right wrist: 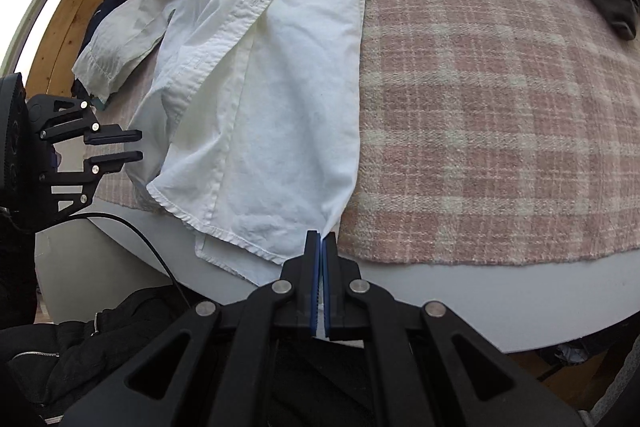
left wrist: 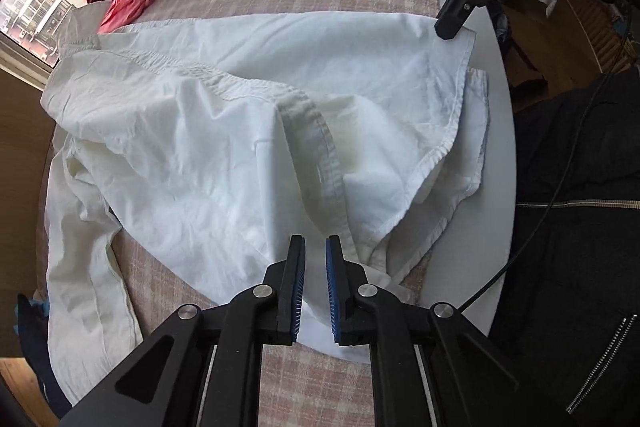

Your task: Fold clothes

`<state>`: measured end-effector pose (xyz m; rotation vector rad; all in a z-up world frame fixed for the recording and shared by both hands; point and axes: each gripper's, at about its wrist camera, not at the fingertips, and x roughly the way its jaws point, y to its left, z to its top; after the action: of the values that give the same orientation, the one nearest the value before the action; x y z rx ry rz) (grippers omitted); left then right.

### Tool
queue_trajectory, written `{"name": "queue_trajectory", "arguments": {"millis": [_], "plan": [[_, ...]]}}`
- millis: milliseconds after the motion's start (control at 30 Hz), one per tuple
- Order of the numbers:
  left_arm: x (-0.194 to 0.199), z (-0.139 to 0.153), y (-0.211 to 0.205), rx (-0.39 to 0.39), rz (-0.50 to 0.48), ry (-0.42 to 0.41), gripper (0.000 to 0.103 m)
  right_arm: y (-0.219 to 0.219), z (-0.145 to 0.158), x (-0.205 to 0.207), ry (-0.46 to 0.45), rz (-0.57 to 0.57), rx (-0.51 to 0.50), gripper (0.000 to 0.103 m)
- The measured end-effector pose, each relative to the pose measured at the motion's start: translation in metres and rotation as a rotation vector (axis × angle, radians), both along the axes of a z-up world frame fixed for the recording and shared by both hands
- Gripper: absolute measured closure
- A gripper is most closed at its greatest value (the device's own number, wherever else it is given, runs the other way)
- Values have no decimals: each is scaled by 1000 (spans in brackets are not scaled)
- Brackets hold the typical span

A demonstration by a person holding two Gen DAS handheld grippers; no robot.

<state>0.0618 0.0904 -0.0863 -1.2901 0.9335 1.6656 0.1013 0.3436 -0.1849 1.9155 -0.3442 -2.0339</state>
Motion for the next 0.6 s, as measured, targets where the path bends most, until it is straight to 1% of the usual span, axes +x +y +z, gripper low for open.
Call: {"name": "queue_trajectory", "arguments": {"millis": [67,100,167,233,300,367,433,500,567,600], "plan": [[16,8,0,53,-8,-34,84,-2,6,-2,11,8,-14,102],[24,7,2,73,-20,-61,82,-4,8,-3,13,14,-17,102],[34,-3,9,96,-32,-112,82,-7,11,-6,17,28,-11,102],[39,-18,17,100,-32,-150,79,-8,13,-7,19,40,-4,102],[37,-34,23,61,-3,-131,82,-9,15,-8,19,47,3,102],[30,-43,23,53,27,-121,81,-8,14,-9,13,48,3,102],[23,-45,18,59,52,-128,82,-7,12,-10,6,43,1,102],[19,-46,14,57,57,-121,82,-5,9,-11,2,39,3,102],[15,-45,11,61,66,-126,86,-5,7,-10,-3,40,5,102],[14,-45,11,61,70,-130,86,-5,5,-10,-6,42,6,102]]}}
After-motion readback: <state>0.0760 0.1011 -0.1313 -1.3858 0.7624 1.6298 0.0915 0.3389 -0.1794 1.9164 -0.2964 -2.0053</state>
